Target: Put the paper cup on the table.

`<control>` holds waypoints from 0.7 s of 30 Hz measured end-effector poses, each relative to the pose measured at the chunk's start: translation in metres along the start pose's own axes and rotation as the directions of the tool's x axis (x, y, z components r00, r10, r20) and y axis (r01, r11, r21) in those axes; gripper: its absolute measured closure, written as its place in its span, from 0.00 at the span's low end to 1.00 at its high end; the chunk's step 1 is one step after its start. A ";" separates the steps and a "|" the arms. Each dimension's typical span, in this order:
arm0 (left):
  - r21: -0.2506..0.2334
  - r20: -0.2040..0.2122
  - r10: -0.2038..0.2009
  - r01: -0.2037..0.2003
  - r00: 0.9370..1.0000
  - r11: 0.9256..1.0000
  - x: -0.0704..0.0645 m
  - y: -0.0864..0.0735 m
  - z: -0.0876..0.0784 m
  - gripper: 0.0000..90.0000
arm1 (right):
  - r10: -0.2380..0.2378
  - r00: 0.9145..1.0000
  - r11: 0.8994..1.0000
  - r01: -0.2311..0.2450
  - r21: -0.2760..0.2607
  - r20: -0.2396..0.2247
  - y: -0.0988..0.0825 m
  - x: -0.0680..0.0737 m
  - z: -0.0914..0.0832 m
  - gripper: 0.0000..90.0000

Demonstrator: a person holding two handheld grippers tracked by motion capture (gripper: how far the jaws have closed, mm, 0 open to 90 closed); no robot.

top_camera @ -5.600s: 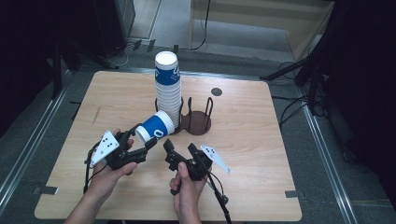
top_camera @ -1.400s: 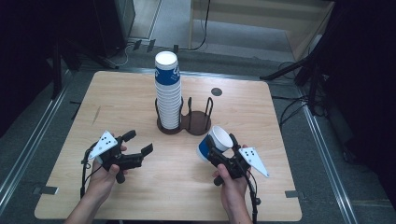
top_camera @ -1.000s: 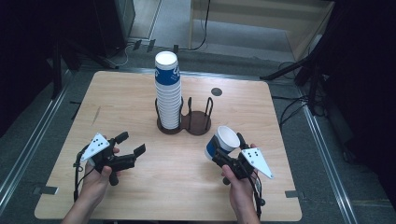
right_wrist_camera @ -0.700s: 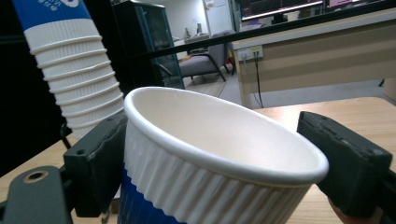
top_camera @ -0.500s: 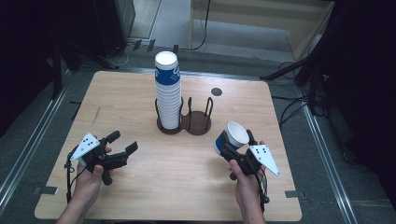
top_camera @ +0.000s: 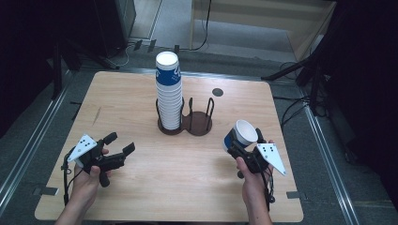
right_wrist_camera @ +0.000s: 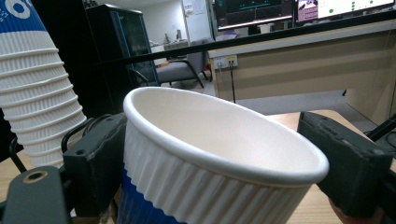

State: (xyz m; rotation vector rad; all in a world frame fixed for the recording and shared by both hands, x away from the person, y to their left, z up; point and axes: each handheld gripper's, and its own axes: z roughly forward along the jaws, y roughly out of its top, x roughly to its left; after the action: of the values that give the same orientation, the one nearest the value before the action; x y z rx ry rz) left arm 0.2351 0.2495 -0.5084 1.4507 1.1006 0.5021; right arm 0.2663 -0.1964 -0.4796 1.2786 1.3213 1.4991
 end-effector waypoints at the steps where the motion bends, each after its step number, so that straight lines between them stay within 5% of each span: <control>1: 0.002 -0.004 -0.002 0.002 1.000 1.000 0.001 -0.001 -0.001 0.14 | 0.000 1.000 1.000 0.000 -0.006 -0.004 0.000 -0.001 0.001 0.14; 21: 0.071 -0.132 0.010 -0.001 0.991 0.997 0.036 -0.012 -0.018 0.15 | -0.027 0.999 1.000 0.027 -0.011 0.022 0.007 -0.010 0.012 0.14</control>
State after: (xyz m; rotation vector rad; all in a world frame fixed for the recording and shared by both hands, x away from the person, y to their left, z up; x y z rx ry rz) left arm 0.2331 0.2877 -0.5265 1.4999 1.2307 0.5753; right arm 0.2808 -0.2046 -0.4751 1.2621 1.3095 1.4678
